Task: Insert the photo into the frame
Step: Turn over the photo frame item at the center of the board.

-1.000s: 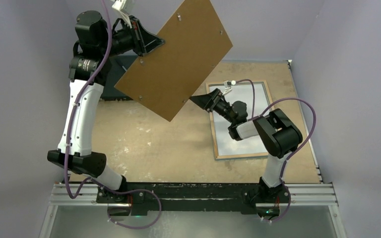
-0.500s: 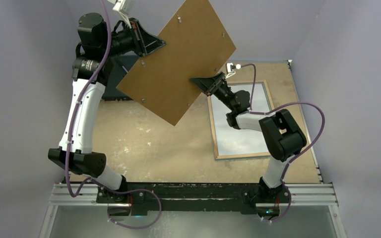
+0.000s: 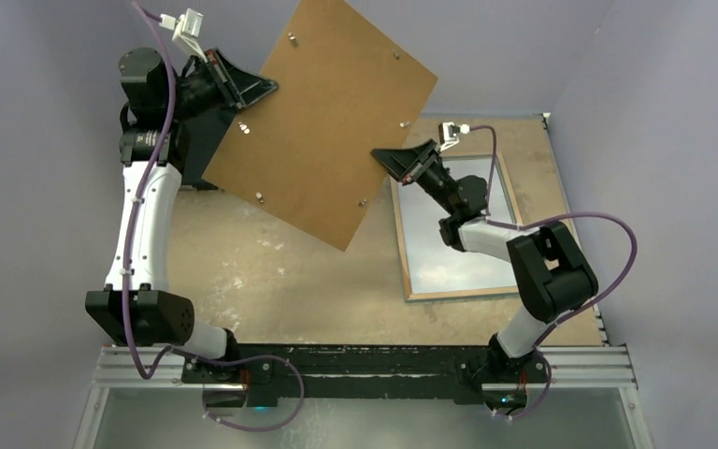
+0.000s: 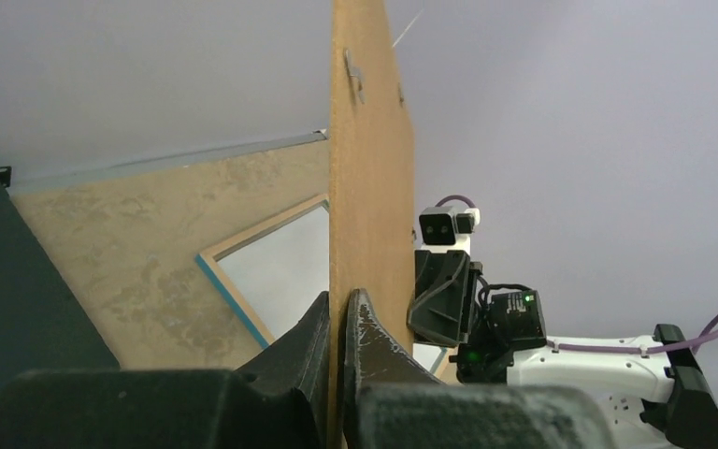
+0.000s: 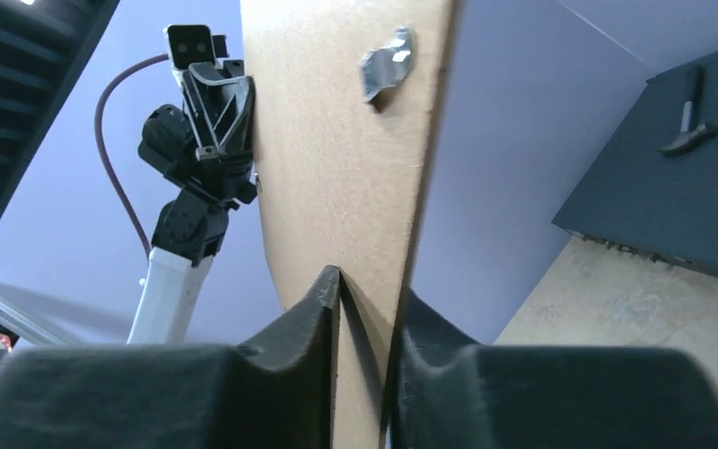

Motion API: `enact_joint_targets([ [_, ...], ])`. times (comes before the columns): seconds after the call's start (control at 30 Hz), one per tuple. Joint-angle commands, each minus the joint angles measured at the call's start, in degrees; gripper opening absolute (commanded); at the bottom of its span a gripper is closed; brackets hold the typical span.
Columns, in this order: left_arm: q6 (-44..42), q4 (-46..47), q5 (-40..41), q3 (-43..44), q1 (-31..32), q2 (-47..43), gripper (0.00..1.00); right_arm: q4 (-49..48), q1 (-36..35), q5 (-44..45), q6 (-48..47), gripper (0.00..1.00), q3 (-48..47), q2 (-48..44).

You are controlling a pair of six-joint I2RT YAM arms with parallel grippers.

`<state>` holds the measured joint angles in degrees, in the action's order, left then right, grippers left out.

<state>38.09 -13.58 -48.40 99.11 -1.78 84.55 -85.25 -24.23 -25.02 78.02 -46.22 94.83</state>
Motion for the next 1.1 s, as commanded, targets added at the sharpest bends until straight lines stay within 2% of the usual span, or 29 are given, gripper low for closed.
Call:
enact_joint_targets([
  [0.0,-0.84,8.65,4.45,-3.72,-1.12,-2.44,0.00,-35.07,0.23,-2.10,5.58,0.11,-5.10,0.05],
  [0.07,-2.89,6.67,4.37,-4.05,-1.12,-2.32,0.00,-34.25,0.31,-3.32,7.54,0.00,-5.95,0.29],
  [0.1,-4.40,4.33,4.41,-3.86,-1.12,-2.11,0.00,-33.14,0.31,-4.61,8.04,0.00,-6.34,-0.03],
  [0.13,-5.67,2.65,4.40,-3.87,-1.12,-1.85,0.05,-31.73,0.46,-5.54,7.96,0.00,-6.65,-0.71],
  [0.23,-12.06,-3.94,4.28,-3.59,-1.12,-0.51,0.36,-21.94,1.08,-9.39,5.43,0.00,-8.05,-3.73],
  [0.3,-17.94,-9.51,4.85,-3.68,-1.12,0.33,0.52,-13.94,1.43,-10.49,1.29,0.00,-8.50,-6.63],
  [0.4,-26.39,-16.45,5.96,-4.82,-1.27,0.98,0.64,0.76,2.83,-12.06,-4.59,0.00,-11.02,-10.32],
  [0.5,-33.80,-18.71,7.28,-8.89,-1.34,-0.52,0.82,16.43,6.12,-13.74,-8.69,0.00,-16.34,-12.94],
  [0.57,-39.24,-19.49,8.30,-11.82,-1.38,-1.70,0.86,25.05,8.69,-14.60,-11.17,0.00,-19.10,-14.83],
  [0.73,-54.27,-23.51,11.54,-18.04,-1.31,-2.01,0.91,55.36,15.87,-18.03,-19.48,0.00,-28.43,-16.47],
  [0.9,-58.53,-23.64,12.21,-19.94,0.50,-0.02,0.92,64.50,25.65,-21.66,-19.95,0.00,-29.03,-17.68],
  [1.07,-59.45,-20.95,17.48,-21.81,10.64,1.96,0.93,79.46,31.29,-17.46,-29.38,0.00,-33.61,-18.78],
])
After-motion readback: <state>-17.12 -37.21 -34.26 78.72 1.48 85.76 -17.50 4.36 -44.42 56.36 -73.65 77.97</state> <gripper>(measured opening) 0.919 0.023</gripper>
